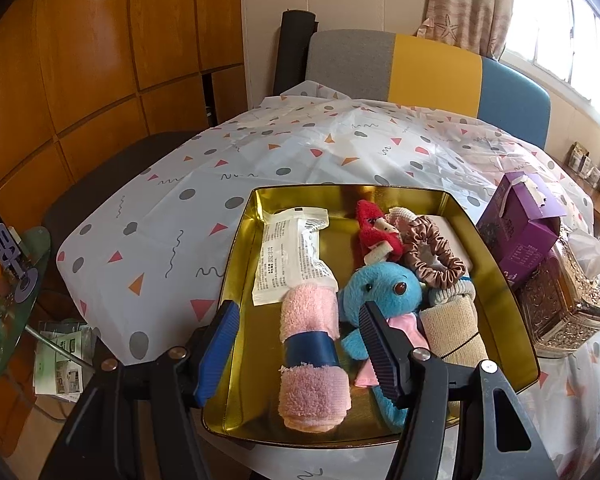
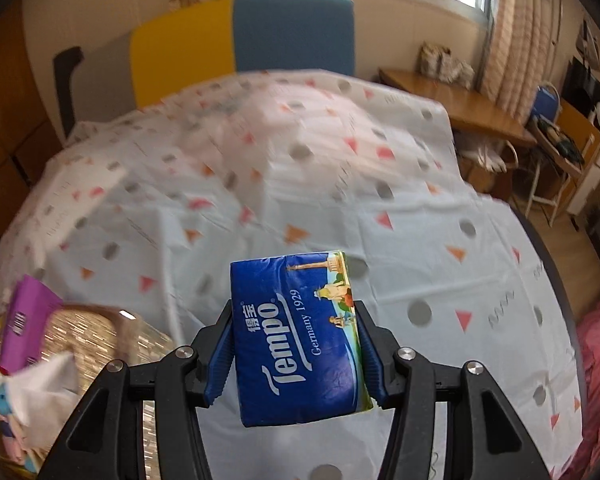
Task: Organize soft objects
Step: 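Carry the blue Tempo tissue pack into the gold tray and release it with the right gripper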
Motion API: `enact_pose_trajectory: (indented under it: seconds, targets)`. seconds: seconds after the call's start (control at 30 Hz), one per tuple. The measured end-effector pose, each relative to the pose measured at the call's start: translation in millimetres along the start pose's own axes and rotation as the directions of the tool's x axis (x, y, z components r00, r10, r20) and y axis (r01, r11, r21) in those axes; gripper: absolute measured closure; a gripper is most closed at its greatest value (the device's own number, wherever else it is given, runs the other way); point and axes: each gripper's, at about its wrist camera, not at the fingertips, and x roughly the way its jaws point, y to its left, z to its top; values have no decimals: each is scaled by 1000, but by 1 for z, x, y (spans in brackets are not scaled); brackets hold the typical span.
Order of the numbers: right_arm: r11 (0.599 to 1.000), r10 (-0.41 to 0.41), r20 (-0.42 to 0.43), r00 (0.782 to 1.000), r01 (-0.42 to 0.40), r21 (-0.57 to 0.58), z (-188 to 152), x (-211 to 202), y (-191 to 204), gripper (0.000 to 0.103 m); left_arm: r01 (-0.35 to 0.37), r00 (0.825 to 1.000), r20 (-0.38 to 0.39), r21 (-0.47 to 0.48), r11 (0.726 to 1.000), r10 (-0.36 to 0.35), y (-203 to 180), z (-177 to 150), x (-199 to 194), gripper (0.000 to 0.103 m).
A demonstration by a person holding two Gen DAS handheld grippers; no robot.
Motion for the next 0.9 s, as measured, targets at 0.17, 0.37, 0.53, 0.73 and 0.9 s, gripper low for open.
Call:
enact_pose_trajectory:
  seconds: [0.17,0.37,0.53,0.73,0.9]
  targets:
    - [995,27,78,997,-19,-98,18,-27,36,49,-1,1000,-3,-2,1000,1,1,-3,0,40]
    - [991,93,121,988,-81,-104,29,-48,59,49,-17,1000,-3,-9,1000,17,4,-5,0,37]
    - [971,173,189,967,-135,-199,34,-81,102,49,-27,1000,-3,-19,999,27,9,-5,0,37]
    - [932,275,191,942,-213,-292,22,-100,154,49,-49,999,-5,-36,998,48,18,-5,1,37]
    - [862,398,134,907,-320,-394,-6,-114,204,49,-89,996,8,-69,994,90,35,-2,-2,37]
